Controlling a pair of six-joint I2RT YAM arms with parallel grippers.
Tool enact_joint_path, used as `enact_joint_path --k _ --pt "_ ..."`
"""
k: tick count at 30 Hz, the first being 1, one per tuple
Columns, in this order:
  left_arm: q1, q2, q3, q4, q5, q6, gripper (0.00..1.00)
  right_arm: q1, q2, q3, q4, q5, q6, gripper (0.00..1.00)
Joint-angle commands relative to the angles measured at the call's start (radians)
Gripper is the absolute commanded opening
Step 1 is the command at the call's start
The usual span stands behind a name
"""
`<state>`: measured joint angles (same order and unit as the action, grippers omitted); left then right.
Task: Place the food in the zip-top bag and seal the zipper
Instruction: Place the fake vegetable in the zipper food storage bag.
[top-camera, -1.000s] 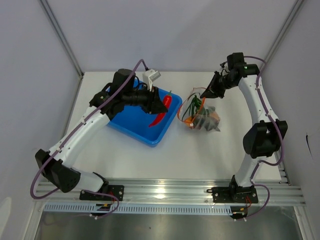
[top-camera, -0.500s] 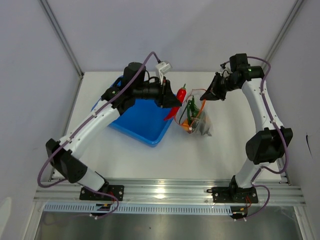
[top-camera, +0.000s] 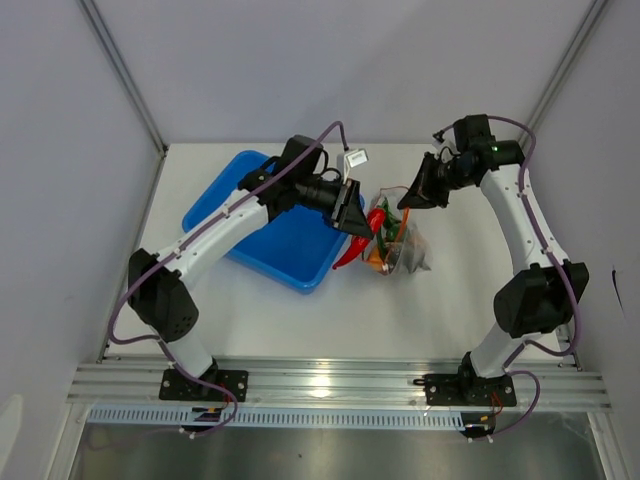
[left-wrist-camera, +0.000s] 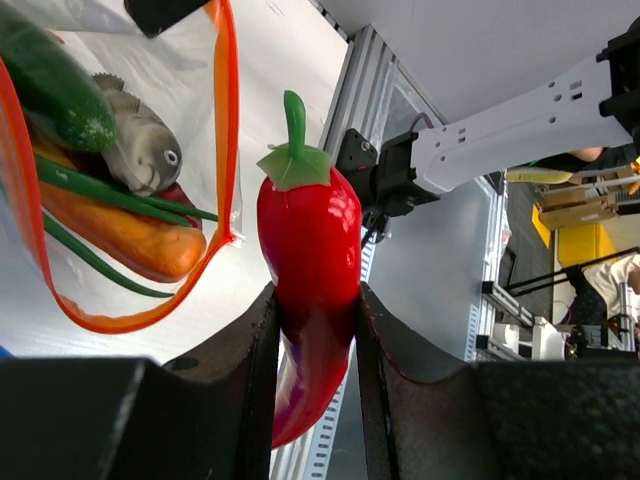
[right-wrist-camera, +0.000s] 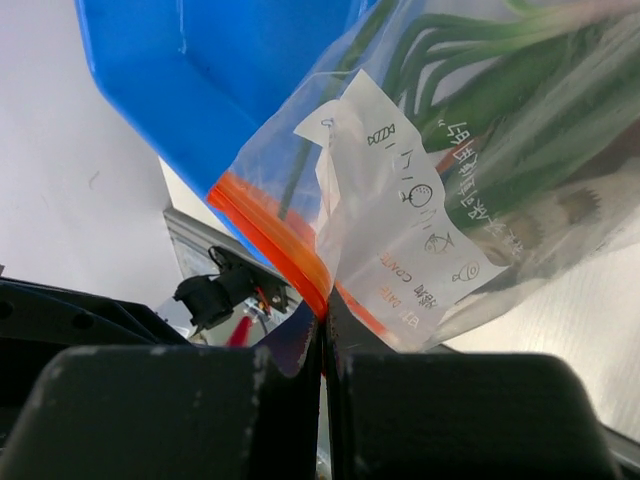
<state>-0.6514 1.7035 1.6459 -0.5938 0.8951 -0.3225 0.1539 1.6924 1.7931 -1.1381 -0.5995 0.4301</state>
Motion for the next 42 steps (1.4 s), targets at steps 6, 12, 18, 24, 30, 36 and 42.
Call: enact_joint_path --k 6,12,18,24,30,36,42 --pt "-0.027 -0.194 -0.188 0.583 0.088 -0.081 0.01 0.006 -0.076 -0.123 0.103 -0.161 0.088 0.0" --pt "-0.025 -0.165 -0.251 0.991 0.188 -0.145 0.01 -0.045 -0.082 -0.092 0.045 -0.276 0.141 0.0" --pt "-0.025 -0.067 -0.258 1.341 0.277 -0.298 0.01 -0.077 -0.103 -0.087 -0.035 -0.385 0.171 0.0" --pt "-0.027 0.031 -0.293 1.62 0.28 -0.409 0.01 -0.083 -0.126 -0.135 -0.04 -0.479 0.205 0.0" --pt "-0.022 0.159 -0.301 1.974 0.246 -0.539 0.01 -0.086 -0.142 -0.167 0.0 -0.534 0.256 0.0" --pt "-0.021 0.226 -0.258 1.999 0.246 -0.463 0.0 -0.086 -0.152 -0.187 -0.008 -0.583 0.283 0.0" --pt "0.004 0.223 -0.325 1.953 0.246 -0.325 0.01 -0.088 -0.187 -0.231 0.03 -0.615 0.334 0.0"
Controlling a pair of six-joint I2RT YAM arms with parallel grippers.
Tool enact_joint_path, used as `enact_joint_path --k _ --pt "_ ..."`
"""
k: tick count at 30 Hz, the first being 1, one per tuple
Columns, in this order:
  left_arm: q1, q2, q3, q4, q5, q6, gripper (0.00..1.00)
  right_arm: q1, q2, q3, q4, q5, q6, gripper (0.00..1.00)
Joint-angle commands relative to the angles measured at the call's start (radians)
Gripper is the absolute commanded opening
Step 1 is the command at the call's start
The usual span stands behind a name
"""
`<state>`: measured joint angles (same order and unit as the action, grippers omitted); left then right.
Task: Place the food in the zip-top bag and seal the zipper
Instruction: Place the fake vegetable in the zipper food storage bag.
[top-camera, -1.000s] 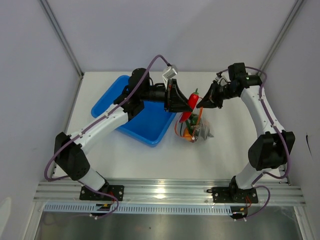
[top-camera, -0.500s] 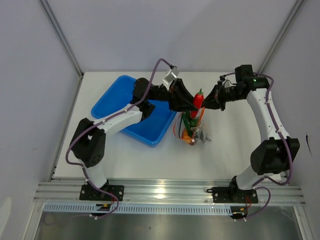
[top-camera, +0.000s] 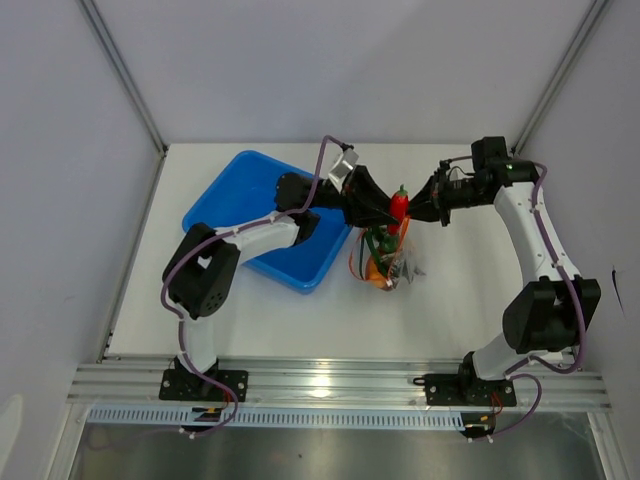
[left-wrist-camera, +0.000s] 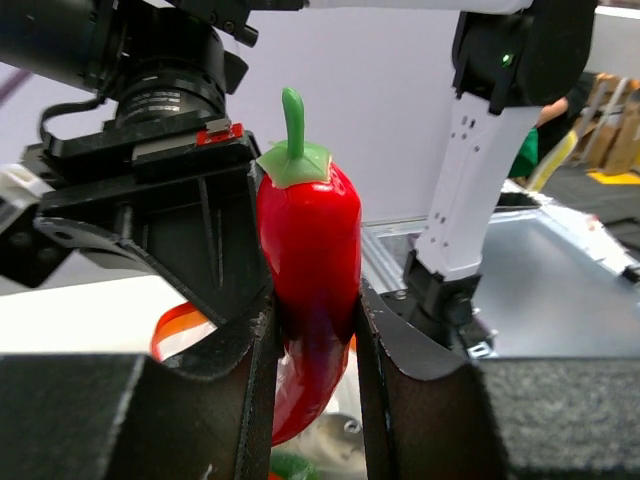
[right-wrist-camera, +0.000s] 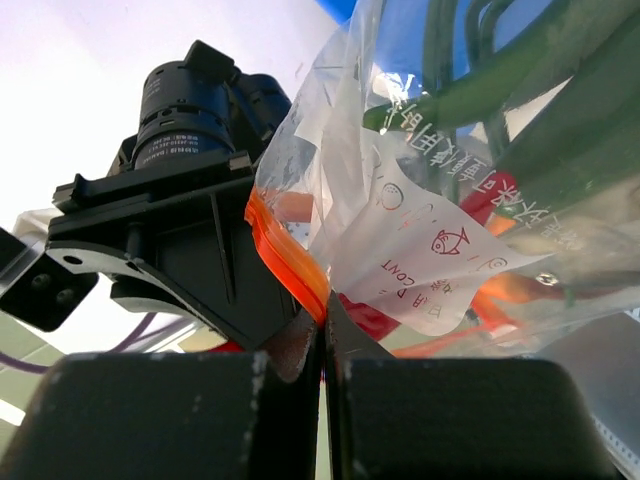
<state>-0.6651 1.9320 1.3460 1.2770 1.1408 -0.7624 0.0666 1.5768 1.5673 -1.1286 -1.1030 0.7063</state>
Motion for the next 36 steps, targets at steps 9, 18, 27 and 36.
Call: enact_joint_path --k 9,18,27,36 --pt "0.032 -0.008 -0.08 -0.033 -0.027 0.273 0.06 -0.005 -0.092 -0.021 0.119 -0.144 0.162 0.0" --pt "0.036 -0.022 -0.114 -0.179 -0.091 0.443 0.28 -0.007 -0.09 -0.021 0.165 -0.156 0.217 0.0" --pt "0.048 -0.028 -0.131 -0.243 -0.124 0.469 0.99 -0.005 -0.118 -0.064 0.317 -0.173 0.346 0.0" --pt "0.067 -0.31 -0.245 -0.524 -0.41 0.528 1.0 -0.007 -0.116 -0.078 0.329 -0.153 0.334 0.0"
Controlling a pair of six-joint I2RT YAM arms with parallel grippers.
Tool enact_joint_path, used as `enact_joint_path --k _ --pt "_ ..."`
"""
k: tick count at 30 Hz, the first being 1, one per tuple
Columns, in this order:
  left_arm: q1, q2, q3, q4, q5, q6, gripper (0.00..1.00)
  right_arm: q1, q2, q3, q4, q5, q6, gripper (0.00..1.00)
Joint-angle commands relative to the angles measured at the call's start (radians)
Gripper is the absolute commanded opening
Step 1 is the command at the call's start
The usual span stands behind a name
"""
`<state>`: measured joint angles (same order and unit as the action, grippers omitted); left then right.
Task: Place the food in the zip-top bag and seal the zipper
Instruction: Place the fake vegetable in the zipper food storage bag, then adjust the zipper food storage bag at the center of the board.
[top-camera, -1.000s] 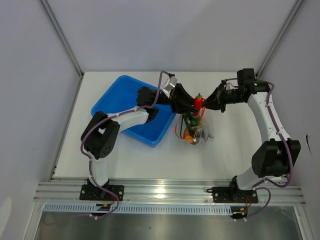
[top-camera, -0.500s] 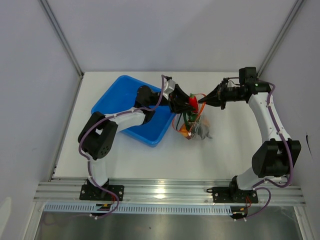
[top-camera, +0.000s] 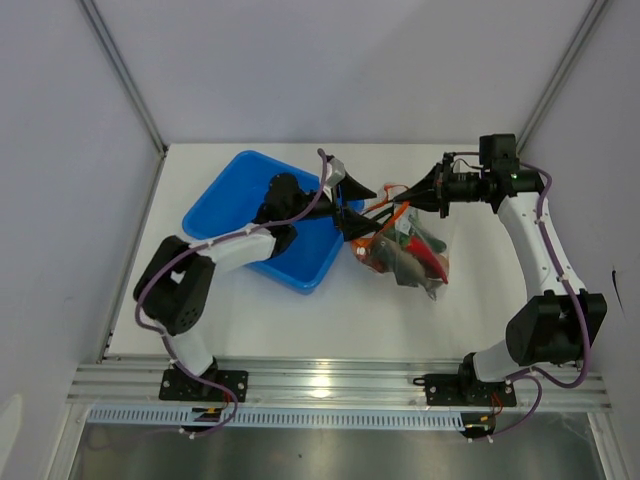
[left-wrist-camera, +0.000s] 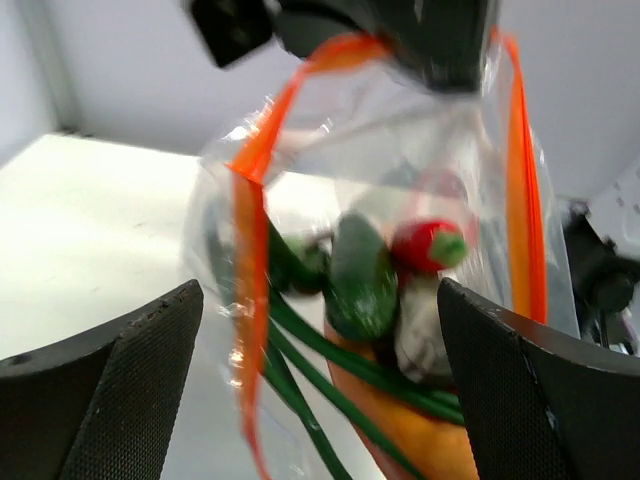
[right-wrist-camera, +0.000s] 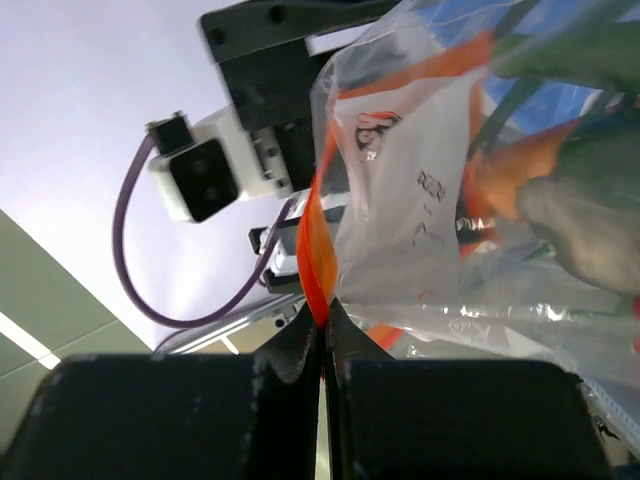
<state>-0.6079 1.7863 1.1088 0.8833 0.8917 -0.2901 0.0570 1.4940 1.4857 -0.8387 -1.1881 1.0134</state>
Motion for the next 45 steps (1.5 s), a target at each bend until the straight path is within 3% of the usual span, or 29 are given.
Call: enact_joint_path --k 1,5,7,11,16,20,27,31,34,37,42,45 --pt "0.011 -0.194 -0.004 -0.182 -0.209 0.054 0.99 0.004 -0.032 -0.002 0.039 -0.058 0.022 0.0" --pt "0.01 -0.306 0.075 -0.476 -0.382 0.028 1.0 0.003 -0.023 -0.005 0.003 -0.028 -0.027 0.0" --pt "0.017 -0.347 0.103 -0.644 -0.407 0.005 0.99 0.006 -0.015 -0.007 -0.035 -0.015 -0.071 0.0" --pt "0.059 -0.395 0.14 -0.805 -0.409 -0.15 1.0 0.006 -0.006 -0.01 -0.071 0.013 -0.127 0.0" --pt "0.141 -0.415 0.08 -0.773 -0.144 -0.313 1.0 0.007 -0.014 -0.013 -0.095 0.036 -0.156 0.0" --pt "0.116 -0.445 0.059 -0.81 -0.119 -0.193 0.99 0.006 -0.026 -0.019 -0.137 0.056 -0.203 0.0" --pt "0.077 -0.45 0.071 -0.859 -0.025 -0.129 1.0 0.0 -0.032 -0.036 -0.135 0.056 -0.207 0.0" --pt "0.066 -0.476 0.046 -0.834 -0.025 -0.121 0.94 0.0 -0.029 -0.036 -0.131 0.058 -0.207 0.0" --pt "0.054 -0.501 0.046 -0.865 -0.068 -0.049 0.91 0.0 -0.026 -0.039 -0.135 0.062 -0.211 0.0" --pt "0.053 -0.478 0.104 -1.01 -0.117 0.018 0.85 0.0 -0.028 -0.036 -0.14 0.071 -0.214 0.0" --pt "-0.012 -0.429 0.244 -1.297 -0.426 0.155 0.84 0.0 -0.037 -0.036 -0.135 0.087 -0.211 0.0" --pt "-0.023 -0.389 0.287 -1.401 -0.51 0.146 0.84 -0.002 -0.041 -0.031 -0.126 0.1 -0.205 0.0"
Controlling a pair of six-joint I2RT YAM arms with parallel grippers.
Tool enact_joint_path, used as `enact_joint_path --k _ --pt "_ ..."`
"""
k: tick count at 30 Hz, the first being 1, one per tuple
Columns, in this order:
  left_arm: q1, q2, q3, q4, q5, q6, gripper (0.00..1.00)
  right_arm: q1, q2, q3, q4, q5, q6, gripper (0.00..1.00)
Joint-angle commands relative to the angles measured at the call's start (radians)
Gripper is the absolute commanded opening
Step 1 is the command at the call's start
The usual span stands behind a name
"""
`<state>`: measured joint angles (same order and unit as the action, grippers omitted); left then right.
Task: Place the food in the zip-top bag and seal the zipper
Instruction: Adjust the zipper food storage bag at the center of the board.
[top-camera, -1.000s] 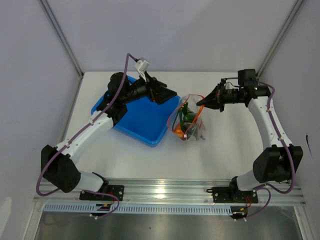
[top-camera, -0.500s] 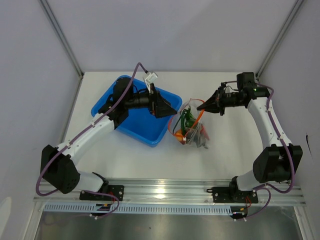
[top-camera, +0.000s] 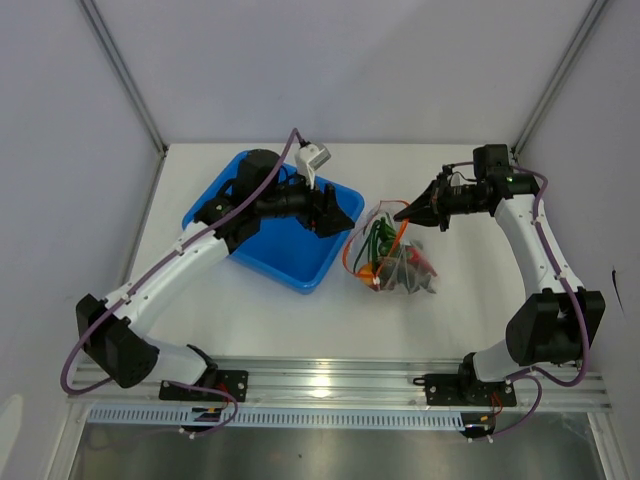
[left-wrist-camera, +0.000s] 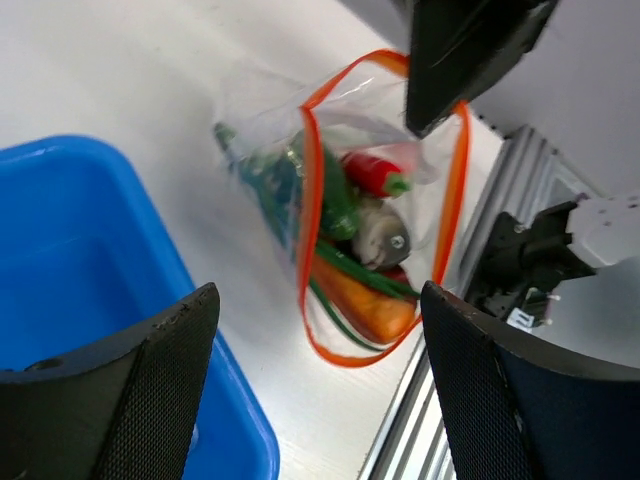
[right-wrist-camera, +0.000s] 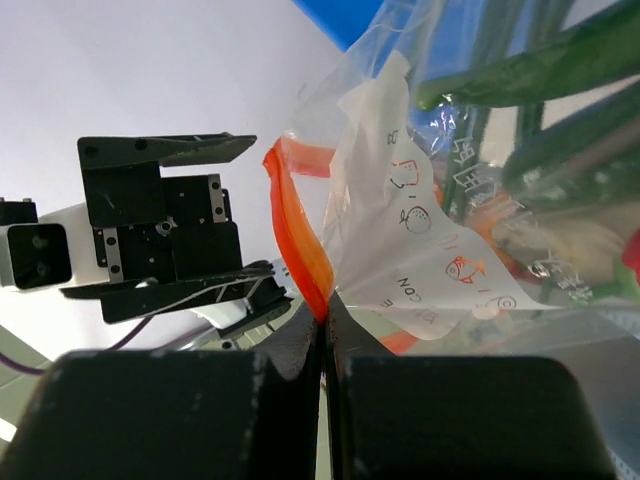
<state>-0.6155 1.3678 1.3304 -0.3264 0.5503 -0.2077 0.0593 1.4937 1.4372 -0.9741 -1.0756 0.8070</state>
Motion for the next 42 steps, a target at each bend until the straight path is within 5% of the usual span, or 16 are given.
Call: enact_joint_path --k 1,20,24,32,34,38,42 --pt "-0.016 0.04 0.075 -0.215 -0.177 0.059 0.82 -0.003 -0.046 0.017 0.014 -0.007 0.004 0.0" --pt "-0.043 0.249 0.251 -0.342 -0.167 -0.032 0.67 -0.003 -0.056 0.019 0.093 0.005 0.049 0.0" --pt "-0.07 0.274 0.248 -0.352 -0.148 -0.033 0.41 -0.003 -0.058 0.02 0.114 0.0 0.067 0.0" --pt "-0.142 0.304 0.236 -0.347 -0.153 -0.019 0.4 -0.003 -0.069 0.015 0.155 0.002 0.098 0.0" --pt "-0.145 0.313 0.251 -0.359 -0.133 -0.015 0.33 -0.004 -0.072 0.012 0.158 0.003 0.1 0.0" --pt "-0.145 0.332 0.324 -0.395 -0.092 0.002 0.01 -0.003 -0.085 0.002 0.144 0.022 0.086 0.0" --pt "-0.151 0.349 0.42 -0.439 -0.053 -0.001 0.01 -0.004 -0.107 0.0 0.06 0.075 -0.001 0.0"
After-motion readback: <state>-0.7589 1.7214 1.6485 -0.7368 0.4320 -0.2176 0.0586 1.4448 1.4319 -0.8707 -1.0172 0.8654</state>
